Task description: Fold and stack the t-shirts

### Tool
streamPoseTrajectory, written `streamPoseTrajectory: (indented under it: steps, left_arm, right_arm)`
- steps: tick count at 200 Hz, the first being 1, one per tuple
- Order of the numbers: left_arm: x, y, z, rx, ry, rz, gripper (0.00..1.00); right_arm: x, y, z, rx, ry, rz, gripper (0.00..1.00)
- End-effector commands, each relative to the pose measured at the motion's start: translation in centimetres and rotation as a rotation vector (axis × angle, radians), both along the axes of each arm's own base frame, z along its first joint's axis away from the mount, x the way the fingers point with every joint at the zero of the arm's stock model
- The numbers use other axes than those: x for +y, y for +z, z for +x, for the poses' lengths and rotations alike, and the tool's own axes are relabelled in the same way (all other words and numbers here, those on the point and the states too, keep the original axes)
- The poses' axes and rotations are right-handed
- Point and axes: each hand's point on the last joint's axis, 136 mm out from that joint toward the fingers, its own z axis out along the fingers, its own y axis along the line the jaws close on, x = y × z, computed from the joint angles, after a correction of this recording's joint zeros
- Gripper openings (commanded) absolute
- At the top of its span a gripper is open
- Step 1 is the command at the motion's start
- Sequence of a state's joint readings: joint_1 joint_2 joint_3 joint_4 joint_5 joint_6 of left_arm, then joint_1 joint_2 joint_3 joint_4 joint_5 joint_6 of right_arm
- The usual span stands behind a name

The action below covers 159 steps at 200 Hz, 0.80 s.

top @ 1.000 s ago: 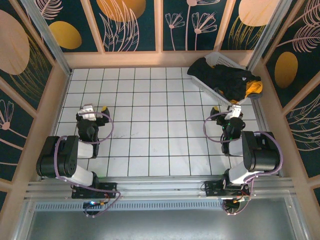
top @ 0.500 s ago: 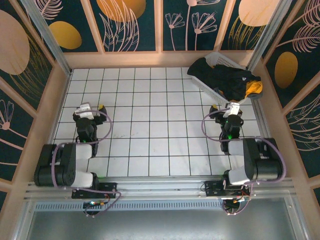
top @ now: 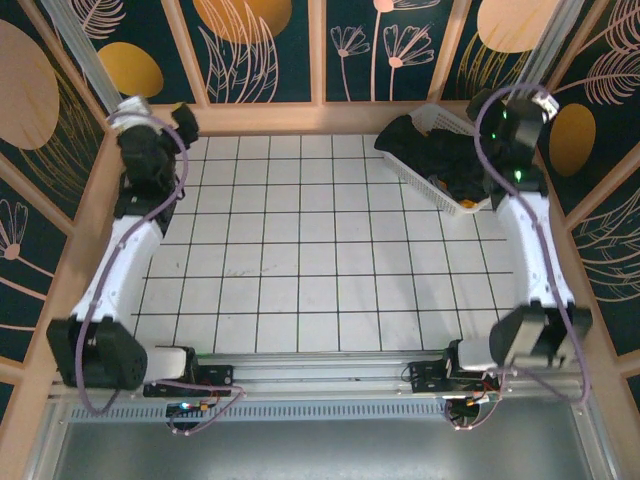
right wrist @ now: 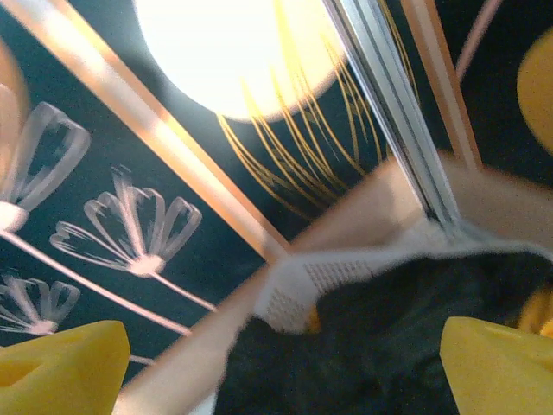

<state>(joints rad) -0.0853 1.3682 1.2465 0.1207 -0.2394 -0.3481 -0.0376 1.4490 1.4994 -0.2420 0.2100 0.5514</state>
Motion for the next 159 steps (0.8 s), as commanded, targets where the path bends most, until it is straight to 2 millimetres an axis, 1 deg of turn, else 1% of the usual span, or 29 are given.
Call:
streamPoseTrajectory:
  steps: [1, 15, 27, 45, 61, 70, 72, 88, 108, 120, 127, 144, 159]
  left_arm:
    - [-8.4, -4.4, 1.4, 0.214, -0.219, -0.387, 0.97]
    - [-12.1, -4.8, 1.5, 0.251, -0.313, -0.384, 0.96]
    - [-14.7, -5.4, 1.2, 0.275, -0.381, -0.398, 0.95]
    - [-18.5, -5.9, 0.4, 0.287, -0.498, -0.415, 0.95]
    - [-21.2, -6.1, -0.5, 0.29, -0.58, -0.425, 0.95]
    - [-22.2, -6.4, -0.8, 0.298, -0.606, -0.427, 0.95]
    - [-22.4, -6.4, -0.9, 0.301, -0.611, -0.426, 0.95]
    - [-23.2, -6.8, -1.4, 0.313, -0.63, -0.421, 0.95]
    - [-23.1, -7.2, -1.8, 0.321, -0.617, -0.423, 0.95]
    - [-22.9, -7.4, -1.9, 0.325, -0.61, -0.416, 0.94]
    - [-22.8, -7.5, -2.0, 0.328, -0.605, -0.408, 0.94]
    - [-22.6, -7.3, -2.1, 0.331, -0.601, -0.385, 0.94]
    - [-22.6, -6.9, -2.1, 0.33, -0.604, -0.375, 0.94]
  right_arm:
    - [-0.6, -8.9, 0.1, 0.375, -0.048, 0.134, 0.93]
    - [-1.3, -10.5, 1.7, 0.407, -0.044, 0.196, 0.93]
    - [-1.6, -12.0, 3.1, 0.437, -0.034, 0.248, 0.93]
    - [-1.6, -13.1, 5.5, 0.448, -0.006, 0.262, 0.9]
    - [-2.1, -14.3, 7.2, 0.471, -0.003, 0.265, 0.87]
    - [-2.4, -15.2, 7.9, 0.488, -0.013, 0.275, 0.84]
    - [-2.2, -15.3, 8.1, 0.49, 0.001, 0.287, 0.83]
    - [-2.3, -16.3, 9.1, 0.495, -0.006, 0.314, 0.81]
    - [-2.8, -17.1, 9.7, 0.487, -0.034, 0.335, 0.78]
    - [-3.2, -17.7, 9.9, 0.49, -0.051, 0.361, 0.72]
    - [-3.4, -18.0, 9.9, 0.493, -0.062, 0.377, 0.67]
    - [-3.7, -18.0, 9.9, 0.491, -0.084, 0.385, 0.6]
    - [-3.7, -17.9, 9.7, 0.491, -0.089, 0.384, 0.48]
